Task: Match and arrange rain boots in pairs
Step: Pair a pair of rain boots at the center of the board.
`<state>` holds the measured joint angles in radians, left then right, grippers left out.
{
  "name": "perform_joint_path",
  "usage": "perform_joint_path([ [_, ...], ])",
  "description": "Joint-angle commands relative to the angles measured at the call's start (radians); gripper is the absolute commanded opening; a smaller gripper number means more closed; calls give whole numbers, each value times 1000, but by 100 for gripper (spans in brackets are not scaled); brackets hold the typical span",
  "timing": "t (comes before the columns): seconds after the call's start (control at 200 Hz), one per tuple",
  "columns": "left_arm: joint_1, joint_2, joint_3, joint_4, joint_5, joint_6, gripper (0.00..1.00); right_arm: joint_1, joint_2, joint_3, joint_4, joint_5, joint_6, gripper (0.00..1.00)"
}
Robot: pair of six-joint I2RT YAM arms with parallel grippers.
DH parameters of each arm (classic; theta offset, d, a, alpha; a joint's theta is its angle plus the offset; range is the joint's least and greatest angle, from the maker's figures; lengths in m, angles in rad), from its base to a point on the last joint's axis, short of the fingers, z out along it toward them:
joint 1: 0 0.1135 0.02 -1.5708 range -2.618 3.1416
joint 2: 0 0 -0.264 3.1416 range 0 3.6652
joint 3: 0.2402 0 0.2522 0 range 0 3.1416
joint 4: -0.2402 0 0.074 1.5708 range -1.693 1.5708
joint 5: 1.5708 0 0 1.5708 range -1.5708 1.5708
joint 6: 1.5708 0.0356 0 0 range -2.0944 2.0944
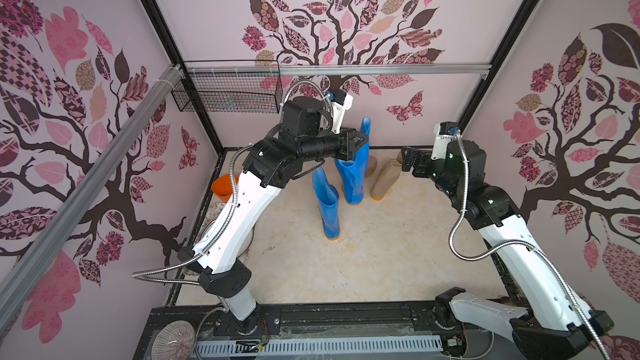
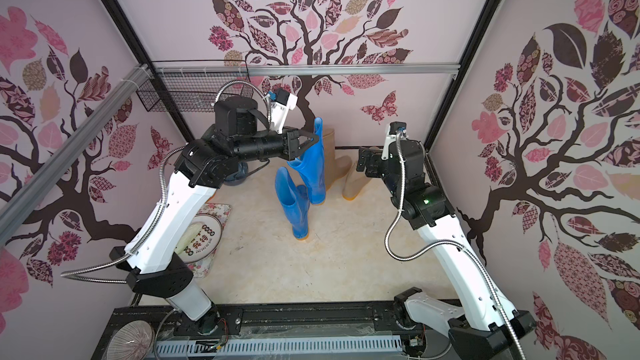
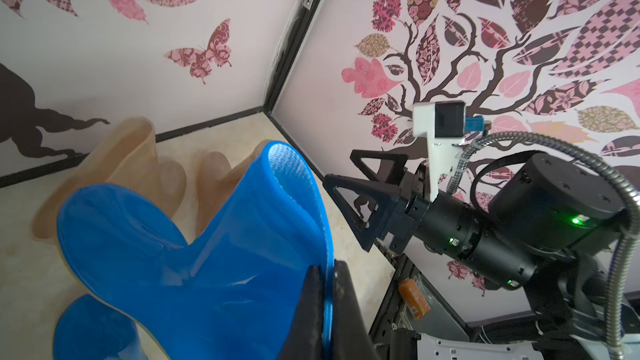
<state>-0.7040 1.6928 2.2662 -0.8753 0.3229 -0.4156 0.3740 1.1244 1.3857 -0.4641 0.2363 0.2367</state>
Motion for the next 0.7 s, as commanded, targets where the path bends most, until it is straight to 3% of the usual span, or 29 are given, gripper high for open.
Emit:
perform_joint_path([
  [0.0, -20, -43, -15, 65, 29, -3, 0, -3, -29, -9, 24, -7, 8, 98],
  [0.695, -140, -74, 82, 70, -31, 81, 0, -3, -43, -70, 59, 1, 3, 98],
])
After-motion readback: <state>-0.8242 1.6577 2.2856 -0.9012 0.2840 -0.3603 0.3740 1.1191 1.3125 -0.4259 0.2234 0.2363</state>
